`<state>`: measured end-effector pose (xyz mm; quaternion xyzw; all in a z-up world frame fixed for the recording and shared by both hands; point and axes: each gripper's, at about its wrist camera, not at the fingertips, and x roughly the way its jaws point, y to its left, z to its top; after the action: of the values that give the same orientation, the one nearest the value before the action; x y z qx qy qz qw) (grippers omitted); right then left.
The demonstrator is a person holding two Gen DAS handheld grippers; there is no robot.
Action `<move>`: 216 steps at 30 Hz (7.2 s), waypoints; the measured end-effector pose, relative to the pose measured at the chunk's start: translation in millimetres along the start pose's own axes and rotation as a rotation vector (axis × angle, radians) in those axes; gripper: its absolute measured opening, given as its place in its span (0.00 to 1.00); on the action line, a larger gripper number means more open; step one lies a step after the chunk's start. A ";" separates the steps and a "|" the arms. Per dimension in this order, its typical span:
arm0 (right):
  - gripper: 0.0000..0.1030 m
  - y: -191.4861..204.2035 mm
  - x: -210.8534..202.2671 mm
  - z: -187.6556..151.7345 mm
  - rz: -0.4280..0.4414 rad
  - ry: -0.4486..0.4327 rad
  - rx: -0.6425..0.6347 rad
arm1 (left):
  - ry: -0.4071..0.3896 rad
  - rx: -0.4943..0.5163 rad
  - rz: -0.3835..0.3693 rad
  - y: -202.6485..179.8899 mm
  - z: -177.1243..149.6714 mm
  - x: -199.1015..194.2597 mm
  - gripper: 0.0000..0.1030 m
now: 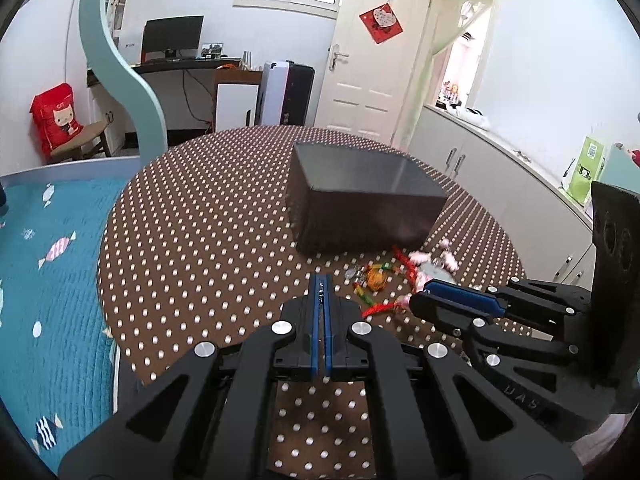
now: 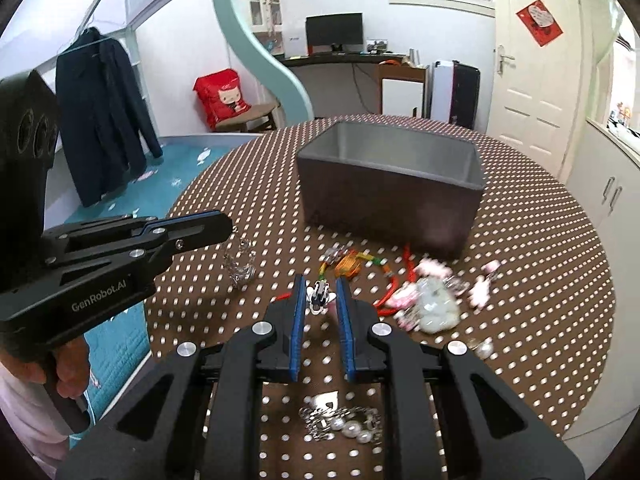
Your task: Organize jewelry
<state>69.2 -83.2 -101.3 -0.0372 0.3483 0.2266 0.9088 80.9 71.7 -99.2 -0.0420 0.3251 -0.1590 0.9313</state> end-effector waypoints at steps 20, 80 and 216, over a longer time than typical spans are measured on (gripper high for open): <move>0.14 -49.2 -6.9 74.4 -0.083 -0.073 0.085 | -0.067 0.001 -0.078 -16.0 96.2 12.8 0.02; 0.44 -79.9 -16.3 64.1 -0.114 -0.019 0.126 | -0.013 0.025 -0.056 -36.8 81.0 34.4 0.28; 0.13 -61.3 -28.1 74.1 -0.004 -0.120 0.121 | -0.107 0.035 -0.069 -27.4 113.5 -9.5 0.10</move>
<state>123.3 -132.1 -32.6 0.0308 0.3060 0.2051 0.9292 136.8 46.0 0.6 -0.0452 0.2703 -0.1940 0.9419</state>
